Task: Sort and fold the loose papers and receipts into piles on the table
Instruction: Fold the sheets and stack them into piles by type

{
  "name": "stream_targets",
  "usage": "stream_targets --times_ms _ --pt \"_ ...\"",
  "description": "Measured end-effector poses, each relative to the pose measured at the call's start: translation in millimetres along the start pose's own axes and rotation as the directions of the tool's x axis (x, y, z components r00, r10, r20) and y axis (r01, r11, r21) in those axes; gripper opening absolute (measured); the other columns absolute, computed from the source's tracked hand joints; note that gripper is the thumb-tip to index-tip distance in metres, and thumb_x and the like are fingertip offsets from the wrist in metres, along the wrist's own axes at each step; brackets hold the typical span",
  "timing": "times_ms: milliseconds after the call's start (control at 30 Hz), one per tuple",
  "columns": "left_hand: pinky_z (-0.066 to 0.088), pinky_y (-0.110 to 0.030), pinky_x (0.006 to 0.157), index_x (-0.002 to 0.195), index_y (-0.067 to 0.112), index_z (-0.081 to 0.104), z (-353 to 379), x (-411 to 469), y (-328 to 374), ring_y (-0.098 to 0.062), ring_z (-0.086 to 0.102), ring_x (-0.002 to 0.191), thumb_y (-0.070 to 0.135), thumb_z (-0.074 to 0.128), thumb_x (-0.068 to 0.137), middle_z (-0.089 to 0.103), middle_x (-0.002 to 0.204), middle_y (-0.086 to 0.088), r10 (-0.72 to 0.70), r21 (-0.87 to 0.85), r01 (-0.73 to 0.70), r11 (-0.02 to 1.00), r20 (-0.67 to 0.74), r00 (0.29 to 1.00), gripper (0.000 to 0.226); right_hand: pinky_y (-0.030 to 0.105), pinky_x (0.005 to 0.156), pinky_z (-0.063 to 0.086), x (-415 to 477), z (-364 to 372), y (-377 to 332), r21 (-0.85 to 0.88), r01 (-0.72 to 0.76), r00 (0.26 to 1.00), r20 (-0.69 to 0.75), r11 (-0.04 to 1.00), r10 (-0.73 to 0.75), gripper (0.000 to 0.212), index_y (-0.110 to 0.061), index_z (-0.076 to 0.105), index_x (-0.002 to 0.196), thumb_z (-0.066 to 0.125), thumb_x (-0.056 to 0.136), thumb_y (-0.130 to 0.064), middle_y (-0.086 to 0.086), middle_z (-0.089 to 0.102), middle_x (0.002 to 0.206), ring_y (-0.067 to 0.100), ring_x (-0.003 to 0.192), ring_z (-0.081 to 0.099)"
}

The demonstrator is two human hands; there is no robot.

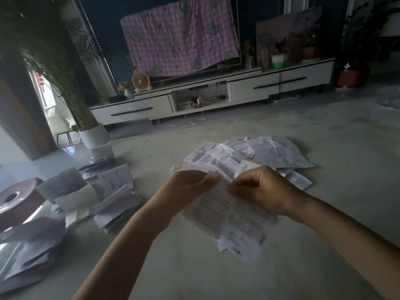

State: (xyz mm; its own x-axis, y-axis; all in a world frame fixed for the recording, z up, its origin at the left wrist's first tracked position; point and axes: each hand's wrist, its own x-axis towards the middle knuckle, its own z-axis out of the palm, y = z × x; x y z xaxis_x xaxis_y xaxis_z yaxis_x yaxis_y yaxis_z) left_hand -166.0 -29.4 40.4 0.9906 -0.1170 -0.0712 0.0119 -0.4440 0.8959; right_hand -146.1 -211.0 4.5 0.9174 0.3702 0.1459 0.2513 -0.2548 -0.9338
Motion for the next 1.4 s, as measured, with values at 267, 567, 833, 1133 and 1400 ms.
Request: stream_targets --times_ms 267,567,833,1133,1400 --pt "0.04 -0.027 0.064 0.074 0.006 0.072 1.4 10.7 -14.2 -0.01 0.046 0.066 0.02 0.063 0.083 0.056 0.067 -0.006 0.21 0.24 -0.144 0.96 -0.281 0.936 0.018 0.015 0.059 0.05 0.0 -2.8 1.5 -0.008 -0.01 0.998 0.067 1.0 0.011 0.012 -0.014 0.072 0.075 0.065 0.084 -0.011 -0.009 0.07 0.067 -0.002 0.06 0.062" --pt "0.049 -0.028 0.066 0.077 0.013 0.075 -6.0 8.2 -8.3 -0.001 0.052 0.063 0.027 0.067 0.081 0.069 0.068 -0.001 0.308 0.324 -0.241 0.915 -0.177 0.935 0.017 0.022 0.083 0.053 -2.4 -13.5 -4.4 -0.037 -0.056 0.975 0.211 0.998 0.063 0.03 -0.024 0.065 0.1 0.069 0.073 -0.035 0.0 0.072 0.094 0.007 0.09 0.067" --pt "0.055 -0.023 0.065 0.103 0.014 0.063 -15.5 -2.1 -7.3 -0.015 0.067 0.077 0.044 0.058 0.075 0.068 0.092 -0.009 0.137 -0.234 -0.168 0.958 -0.144 0.98 0.041 0.022 0.069 0.055 -1.3 -2.4 7.8 0.225 -0.121 0.992 0.046 0.967 0.114 0.012 -0.015 0.069 0.095 0.062 0.086 -0.021 -0.002 0.073 0.088 0.01 0.081 0.069" --pt "0.05 -0.024 0.044 0.081 0.019 0.065 17.2 -14.5 -34.0 -0.012 0.061 0.055 -0.004 0.05 0.089 0.065 0.066 -0.003 -0.012 -0.281 -0.039 0.959 -0.178 0.984 0.028 0.026 0.056 0.049 -1.7 19.9 12.0 0.426 -0.144 0.985 -0.02 0.893 0.169 0.024 -0.013 0.064 0.09 0.043 0.092 -0.002 0.007 0.065 0.088 0.019 0.079 0.061" --pt "0.054 -0.034 0.061 0.089 0.011 0.064 9.6 -16.3 -38.3 -0.021 0.065 0.063 0.02 0.056 0.084 0.067 0.084 -0.012 -0.131 -0.591 0.106 0.8 0.001 0.991 0.014 0.007 0.07 0.044 -3.8 25.5 10.9 0.132 0.074 0.986 -0.157 0.989 -0.053 0.051 -0.016 0.064 0.059 0.034 0.081 0.02 -0.013 0.066 0.063 -0.003 0.07 0.059"
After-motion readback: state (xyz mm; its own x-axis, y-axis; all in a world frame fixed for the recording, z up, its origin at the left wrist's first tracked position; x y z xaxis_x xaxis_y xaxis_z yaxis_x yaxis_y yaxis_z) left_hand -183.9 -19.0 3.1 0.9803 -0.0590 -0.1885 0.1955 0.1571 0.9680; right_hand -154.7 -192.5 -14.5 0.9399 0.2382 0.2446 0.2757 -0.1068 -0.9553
